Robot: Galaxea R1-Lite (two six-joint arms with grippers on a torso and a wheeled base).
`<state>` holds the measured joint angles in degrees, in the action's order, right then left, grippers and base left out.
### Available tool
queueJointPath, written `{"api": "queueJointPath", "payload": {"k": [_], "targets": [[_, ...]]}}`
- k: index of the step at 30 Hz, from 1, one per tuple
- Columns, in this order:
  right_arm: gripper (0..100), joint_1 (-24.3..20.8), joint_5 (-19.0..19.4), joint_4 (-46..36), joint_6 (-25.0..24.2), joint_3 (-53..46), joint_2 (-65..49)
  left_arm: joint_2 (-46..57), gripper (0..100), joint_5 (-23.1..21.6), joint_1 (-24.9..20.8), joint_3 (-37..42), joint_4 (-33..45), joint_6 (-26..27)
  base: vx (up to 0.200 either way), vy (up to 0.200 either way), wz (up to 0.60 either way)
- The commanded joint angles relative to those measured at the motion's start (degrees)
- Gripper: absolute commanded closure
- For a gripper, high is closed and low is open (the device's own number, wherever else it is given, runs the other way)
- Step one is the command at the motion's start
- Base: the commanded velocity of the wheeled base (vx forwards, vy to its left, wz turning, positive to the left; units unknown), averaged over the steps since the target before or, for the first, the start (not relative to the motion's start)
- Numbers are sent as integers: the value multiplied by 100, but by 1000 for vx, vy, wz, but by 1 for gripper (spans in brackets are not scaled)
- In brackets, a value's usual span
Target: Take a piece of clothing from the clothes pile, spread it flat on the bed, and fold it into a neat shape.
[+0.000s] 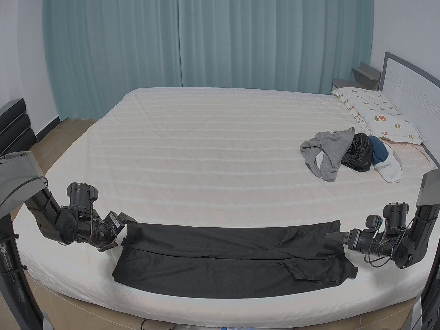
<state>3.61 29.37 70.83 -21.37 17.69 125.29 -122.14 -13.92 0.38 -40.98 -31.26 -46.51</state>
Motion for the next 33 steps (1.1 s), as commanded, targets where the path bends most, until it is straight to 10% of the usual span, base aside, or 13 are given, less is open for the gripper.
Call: {"api": "queueJointPath", "payload": {"k": [1, 8, 9, 18, 33], "targets": [[0, -124, -168, -131, -271, 261, -471, 234, 0, -5, -222, 205, -3, 19, 0, 0, 0], [0, -308, -924, -447, -552, 358, -699, 94, 0, 12, -293, 187, -3, 28, 0, 0, 0], [0, -308, -924, -447, -552, 358, -699, 94, 100, 12, -293, 187, -3, 28, 0, 0, 0], [0, -1134, -1539, -1616, -2293, 165, -1526, 243, 100, 109, -301, 126, -12, 10, 0, 0, 0], [0, -1539, -2128, -2486, -2741, 332, -1394, 445, 100, 109, -301, 170, -12, 1, 0, 0, 0]]}}
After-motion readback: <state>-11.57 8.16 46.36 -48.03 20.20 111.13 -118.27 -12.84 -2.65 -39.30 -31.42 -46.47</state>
